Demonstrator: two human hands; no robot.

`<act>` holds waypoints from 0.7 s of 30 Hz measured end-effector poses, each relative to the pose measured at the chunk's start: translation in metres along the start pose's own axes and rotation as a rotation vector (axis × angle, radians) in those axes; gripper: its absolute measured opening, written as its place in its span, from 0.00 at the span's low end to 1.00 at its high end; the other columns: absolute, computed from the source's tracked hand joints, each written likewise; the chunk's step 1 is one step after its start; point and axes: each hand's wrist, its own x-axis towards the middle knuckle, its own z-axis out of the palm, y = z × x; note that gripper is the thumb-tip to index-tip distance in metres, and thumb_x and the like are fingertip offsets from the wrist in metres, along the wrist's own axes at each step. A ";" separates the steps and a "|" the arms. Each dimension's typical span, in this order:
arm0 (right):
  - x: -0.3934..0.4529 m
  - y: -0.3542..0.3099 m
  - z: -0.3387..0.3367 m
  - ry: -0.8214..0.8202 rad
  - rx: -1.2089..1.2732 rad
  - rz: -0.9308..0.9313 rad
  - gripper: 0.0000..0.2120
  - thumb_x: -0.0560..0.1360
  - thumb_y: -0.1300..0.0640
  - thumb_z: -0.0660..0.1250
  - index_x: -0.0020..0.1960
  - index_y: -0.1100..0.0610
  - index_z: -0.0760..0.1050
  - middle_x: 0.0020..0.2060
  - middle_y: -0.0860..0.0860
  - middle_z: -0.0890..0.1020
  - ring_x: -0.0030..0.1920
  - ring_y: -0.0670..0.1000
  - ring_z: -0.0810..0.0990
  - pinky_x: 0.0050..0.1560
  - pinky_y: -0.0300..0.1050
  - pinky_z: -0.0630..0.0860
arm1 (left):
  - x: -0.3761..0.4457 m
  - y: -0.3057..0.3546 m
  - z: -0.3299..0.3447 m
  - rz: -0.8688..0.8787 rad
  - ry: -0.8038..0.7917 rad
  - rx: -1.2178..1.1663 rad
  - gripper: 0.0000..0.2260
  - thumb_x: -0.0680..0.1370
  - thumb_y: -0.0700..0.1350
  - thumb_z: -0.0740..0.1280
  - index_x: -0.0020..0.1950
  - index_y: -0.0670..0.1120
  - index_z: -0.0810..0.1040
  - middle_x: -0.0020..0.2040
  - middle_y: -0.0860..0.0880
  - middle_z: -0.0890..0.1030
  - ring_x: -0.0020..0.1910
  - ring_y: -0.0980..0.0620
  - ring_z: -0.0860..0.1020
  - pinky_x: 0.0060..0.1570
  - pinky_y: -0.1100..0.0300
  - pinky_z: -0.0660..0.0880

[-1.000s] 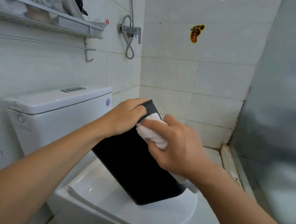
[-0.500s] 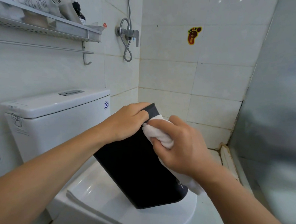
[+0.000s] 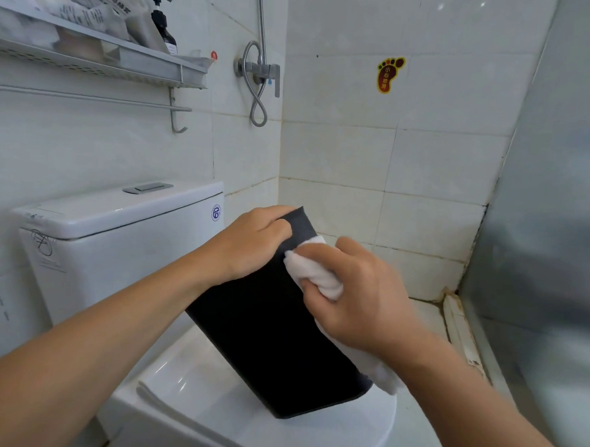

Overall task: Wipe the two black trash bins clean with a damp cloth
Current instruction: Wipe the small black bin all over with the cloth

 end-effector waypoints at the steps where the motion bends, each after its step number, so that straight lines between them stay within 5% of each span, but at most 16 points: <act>1: 0.003 -0.001 0.003 -0.003 0.020 0.021 0.15 0.74 0.44 0.64 0.60 0.37 0.78 0.38 0.46 0.73 0.34 0.50 0.75 0.33 0.47 0.75 | 0.000 -0.001 -0.001 -0.013 0.014 0.001 0.08 0.80 0.39 0.57 0.48 0.38 0.74 0.39 0.47 0.75 0.40 0.51 0.70 0.46 0.50 0.68; 3: 0.004 0.003 0.006 -0.001 0.122 0.093 0.16 0.74 0.43 0.65 0.62 0.37 0.77 0.42 0.44 0.79 0.42 0.47 0.79 0.42 0.49 0.79 | 0.000 -0.005 -0.005 -0.028 0.035 0.002 0.10 0.81 0.40 0.57 0.52 0.38 0.77 0.43 0.42 0.78 0.41 0.51 0.73 0.48 0.51 0.70; 7: 0.015 0.023 0.002 0.151 0.247 0.380 0.18 0.76 0.46 0.70 0.66 0.42 0.76 0.53 0.40 0.83 0.55 0.46 0.81 0.58 0.49 0.78 | -0.004 -0.007 -0.009 -0.049 0.023 0.003 0.16 0.82 0.40 0.56 0.60 0.46 0.82 0.55 0.49 0.85 0.55 0.52 0.80 0.62 0.54 0.74; 11: 0.017 0.022 0.007 0.037 0.190 0.512 0.33 0.75 0.42 0.70 0.75 0.51 0.63 0.62 0.51 0.77 0.60 0.54 0.77 0.55 0.49 0.74 | -0.005 0.000 -0.006 -0.017 -0.004 0.017 0.16 0.81 0.44 0.56 0.59 0.46 0.82 0.55 0.49 0.84 0.57 0.50 0.80 0.65 0.47 0.75; 13: 0.011 0.018 0.005 -0.060 0.252 0.474 0.29 0.73 0.42 0.65 0.70 0.51 0.66 0.60 0.49 0.77 0.57 0.51 0.77 0.48 0.44 0.73 | -0.005 0.001 -0.005 -0.005 -0.020 0.024 0.16 0.80 0.44 0.55 0.59 0.46 0.81 0.55 0.48 0.84 0.57 0.48 0.80 0.64 0.46 0.75; 17: -0.004 0.029 -0.010 -0.104 0.454 0.342 0.16 0.76 0.57 0.73 0.58 0.43 0.75 0.51 0.38 0.84 0.52 0.40 0.81 0.47 0.35 0.76 | -0.008 -0.003 -0.006 -0.017 0.011 0.032 0.15 0.84 0.39 0.56 0.62 0.43 0.81 0.44 0.55 0.82 0.48 0.55 0.78 0.52 0.67 0.71; 19: -0.011 0.033 -0.013 -0.077 0.545 0.331 0.20 0.75 0.59 0.77 0.57 0.39 0.76 0.50 0.32 0.84 0.52 0.35 0.82 0.50 0.29 0.75 | -0.008 -0.002 -0.006 -0.004 -0.001 0.035 0.15 0.84 0.39 0.56 0.63 0.43 0.80 0.41 0.54 0.81 0.46 0.55 0.78 0.56 0.60 0.72; 21: -0.014 0.034 -0.007 -0.015 0.587 0.349 0.20 0.74 0.57 0.78 0.61 0.40 0.78 0.52 0.37 0.85 0.54 0.39 0.83 0.53 0.34 0.77 | -0.007 0.000 -0.004 0.018 -0.022 0.040 0.16 0.83 0.40 0.55 0.63 0.44 0.80 0.49 0.52 0.84 0.53 0.52 0.79 0.62 0.51 0.74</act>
